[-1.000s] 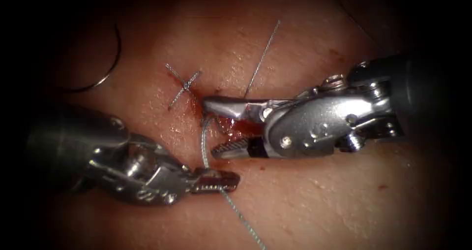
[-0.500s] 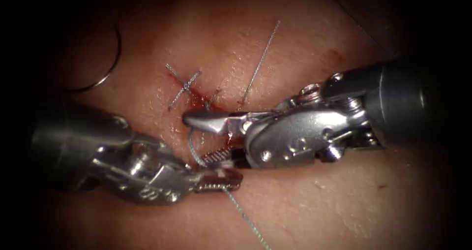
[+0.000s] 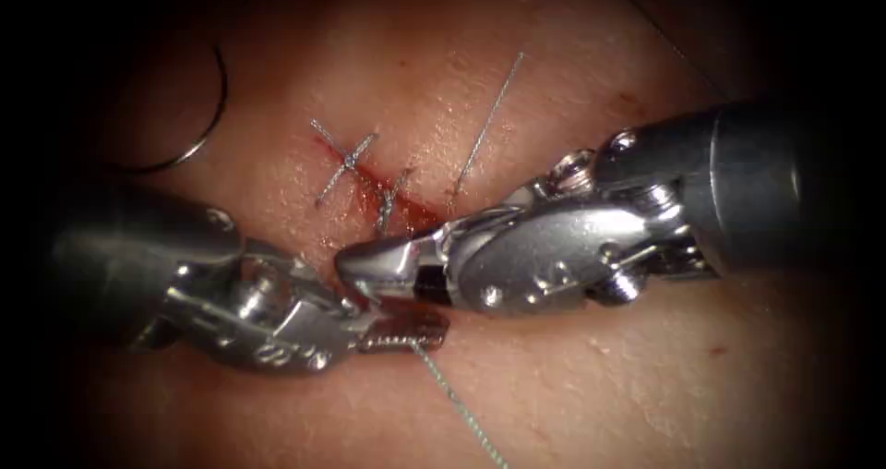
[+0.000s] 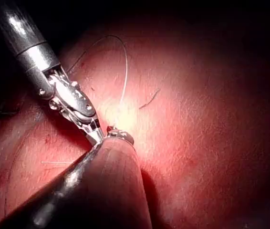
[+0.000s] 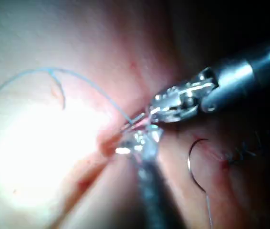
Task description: Wound Closure
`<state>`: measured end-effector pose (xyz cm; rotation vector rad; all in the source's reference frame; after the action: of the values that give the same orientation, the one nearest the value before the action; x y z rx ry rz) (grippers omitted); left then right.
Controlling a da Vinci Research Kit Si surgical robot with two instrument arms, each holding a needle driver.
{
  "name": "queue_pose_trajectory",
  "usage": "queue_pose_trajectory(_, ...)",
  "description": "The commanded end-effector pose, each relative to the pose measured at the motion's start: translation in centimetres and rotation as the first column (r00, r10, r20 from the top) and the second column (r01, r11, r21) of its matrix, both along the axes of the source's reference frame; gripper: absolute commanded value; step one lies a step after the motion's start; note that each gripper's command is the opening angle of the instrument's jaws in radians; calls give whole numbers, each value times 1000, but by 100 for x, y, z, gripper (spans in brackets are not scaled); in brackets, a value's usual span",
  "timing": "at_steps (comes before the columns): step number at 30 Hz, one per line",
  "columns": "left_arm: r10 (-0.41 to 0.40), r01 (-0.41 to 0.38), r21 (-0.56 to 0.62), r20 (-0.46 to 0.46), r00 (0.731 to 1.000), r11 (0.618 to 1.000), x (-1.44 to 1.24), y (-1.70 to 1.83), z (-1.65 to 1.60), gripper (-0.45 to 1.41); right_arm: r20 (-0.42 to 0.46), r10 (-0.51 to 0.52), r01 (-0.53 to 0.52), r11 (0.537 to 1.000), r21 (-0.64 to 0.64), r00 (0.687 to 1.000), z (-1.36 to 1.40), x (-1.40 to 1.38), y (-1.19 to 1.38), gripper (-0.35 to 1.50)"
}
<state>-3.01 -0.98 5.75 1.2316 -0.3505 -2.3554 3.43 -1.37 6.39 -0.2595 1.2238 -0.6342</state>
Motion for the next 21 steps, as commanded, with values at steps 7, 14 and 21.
queue_pose_trajectory(7, -47, 47, 52, 11, 999, 998, -7, -3, -2, 113, 25, 44, -44, 999, -16, 999, 17, -2, 11, -35)
queue_pose_trajectory(14, -91, 88, 65, 42, 995, 994, -10, -2, -15, 135, 88, 81, -84, 996, 28, 993, 46, -6, 3, -35)
queue_pose_trajectory(21, -111, 108, 58, 56, 992, 992, -9, -19, -28, 137, 152, 160, -180, 976, 126, 975, 74, -16, 34, -35)
